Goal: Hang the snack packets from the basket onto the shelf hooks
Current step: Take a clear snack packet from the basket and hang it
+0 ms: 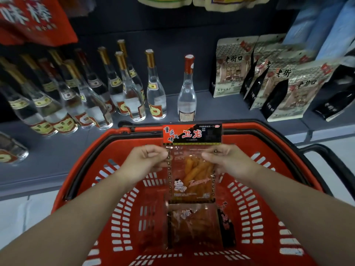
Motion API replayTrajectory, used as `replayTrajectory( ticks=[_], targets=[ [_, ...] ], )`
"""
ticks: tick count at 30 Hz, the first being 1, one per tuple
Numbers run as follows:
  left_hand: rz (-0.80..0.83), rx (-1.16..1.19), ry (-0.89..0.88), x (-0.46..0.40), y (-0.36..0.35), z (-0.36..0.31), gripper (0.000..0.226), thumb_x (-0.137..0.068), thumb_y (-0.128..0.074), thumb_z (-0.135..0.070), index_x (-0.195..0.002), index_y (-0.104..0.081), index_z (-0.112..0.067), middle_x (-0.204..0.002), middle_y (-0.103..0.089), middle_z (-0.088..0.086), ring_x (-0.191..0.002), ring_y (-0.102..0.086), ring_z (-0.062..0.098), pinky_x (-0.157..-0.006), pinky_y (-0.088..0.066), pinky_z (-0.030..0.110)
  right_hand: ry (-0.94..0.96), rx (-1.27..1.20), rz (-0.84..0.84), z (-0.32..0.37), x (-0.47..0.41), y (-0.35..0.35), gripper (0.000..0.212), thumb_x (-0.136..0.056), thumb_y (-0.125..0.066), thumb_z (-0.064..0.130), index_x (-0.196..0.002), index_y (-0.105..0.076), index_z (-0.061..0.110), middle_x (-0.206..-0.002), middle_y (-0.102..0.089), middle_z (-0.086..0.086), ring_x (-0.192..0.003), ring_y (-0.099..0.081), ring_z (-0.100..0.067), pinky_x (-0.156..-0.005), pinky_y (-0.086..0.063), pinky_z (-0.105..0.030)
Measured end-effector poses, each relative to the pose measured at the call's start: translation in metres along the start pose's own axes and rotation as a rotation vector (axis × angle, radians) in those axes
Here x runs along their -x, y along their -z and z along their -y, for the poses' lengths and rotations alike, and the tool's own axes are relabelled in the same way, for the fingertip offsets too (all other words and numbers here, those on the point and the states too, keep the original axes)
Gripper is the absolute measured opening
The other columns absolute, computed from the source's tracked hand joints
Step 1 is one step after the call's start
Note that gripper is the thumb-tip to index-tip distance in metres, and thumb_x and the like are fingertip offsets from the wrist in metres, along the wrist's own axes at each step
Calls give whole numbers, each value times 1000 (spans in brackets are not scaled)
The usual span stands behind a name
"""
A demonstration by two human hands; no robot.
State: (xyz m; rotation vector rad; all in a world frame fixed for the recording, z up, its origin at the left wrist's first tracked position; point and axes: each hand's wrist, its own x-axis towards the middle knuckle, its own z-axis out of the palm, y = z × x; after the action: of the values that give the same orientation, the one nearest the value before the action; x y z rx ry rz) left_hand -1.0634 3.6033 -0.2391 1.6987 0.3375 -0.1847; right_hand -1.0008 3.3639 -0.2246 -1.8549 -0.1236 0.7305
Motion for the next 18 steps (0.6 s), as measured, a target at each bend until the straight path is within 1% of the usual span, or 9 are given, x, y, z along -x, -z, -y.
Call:
replayTrajectory(
  ticks=[2,3,5,7,9,11,13,16,18],
  targets=[
    [-27,0,-42,8,5,-27,8,-88,-64,-12,-87,-71,-15,-77,-76,-1,-73,-72,10,-69,-55,23,16,11,12,24,9,7,17,-86,-64,33,-97,-69,21,-94,-76,-1,-91,-71,-16,-82,-52,-30],
    [-41,1,-57,14,7,-44,8,-88,-64,-11,-86,-71,-15,-74,-75,-2,-71,-71,9,-67,-56,22,22,14,9,40,16,12,17,-87,-64,34,-96,-70,22,-94,-76,-1,-92,-70,-17,-81,-51,-30],
    [-82,23,-61,30,9,-81,10,-89,-64,-11,-83,-70,-16,-69,-74,-4,-68,-70,9,-66,-56,23,29,2,-12,78,34,21,16,-87,-64,33,-95,-71,21,-96,-75,-2,-89,-69,-15,-78,-51,-29],
    [-112,33,-55,51,13,-123,11,-89,-64,-12,-82,-70,-17,-66,-73,-5,-65,-69,6,-66,-54,24,41,-2,-44,122,58,29,16,-86,-66,32,-94,-73,20,-96,-75,-5,-85,-68,-15,-82,-52,-35],
    [-132,46,-64,73,19,-174,11,-89,-63,-10,-82,-70,-15,-65,-72,-7,-62,-68,4,-66,-54,20,41,9,-75,171,84,40,19,-84,-67,33,-93,-74,18,-95,-75,-8,-89,-70,-26,-87,-53,-39],
    [-144,57,-70,97,30,-233,12,-90,-62,-9,-81,-69,-14,-63,-71,-8,-61,-67,4,-64,-53,18,44,-10,-93,228,113,51,24,-81,-70,38,-92,-74,17,-93,-75,-13,-93,-68,-36,-90,-52,-48],
    [-157,47,-99,126,43,-302,13,-90,-62,-9,-82,-68,-16,-61,-70,-10,-58,-64,0,-58,-50,14,55,-25,-118,293,147,64,36,-73,-74,47,-92,-75,17,-92,-75,-12,-93,-68,-39,-90,-52,-55],
    [-166,32,-145,173,60,-411,10,-91,-61,-9,-84,-68,-13,-56,-67,-8,-48,-58,2,-48,-45,15,106,-83,-194,388,209,83,29,-75,-75,40,-91,-75,15,-96,-75,-11,-96,-68,-35,-94,-50,-53],
    [-184,41,-181,202,69,-485,11,-90,-62,-8,-84,-68,-14,-59,-69,-6,-51,-62,6,-52,-49,19,159,-103,-241,451,250,96,28,-80,-72,34,-99,-74,13,-105,-72,-9,-104,-66,-28,-99,-47,-49]
  ],
)
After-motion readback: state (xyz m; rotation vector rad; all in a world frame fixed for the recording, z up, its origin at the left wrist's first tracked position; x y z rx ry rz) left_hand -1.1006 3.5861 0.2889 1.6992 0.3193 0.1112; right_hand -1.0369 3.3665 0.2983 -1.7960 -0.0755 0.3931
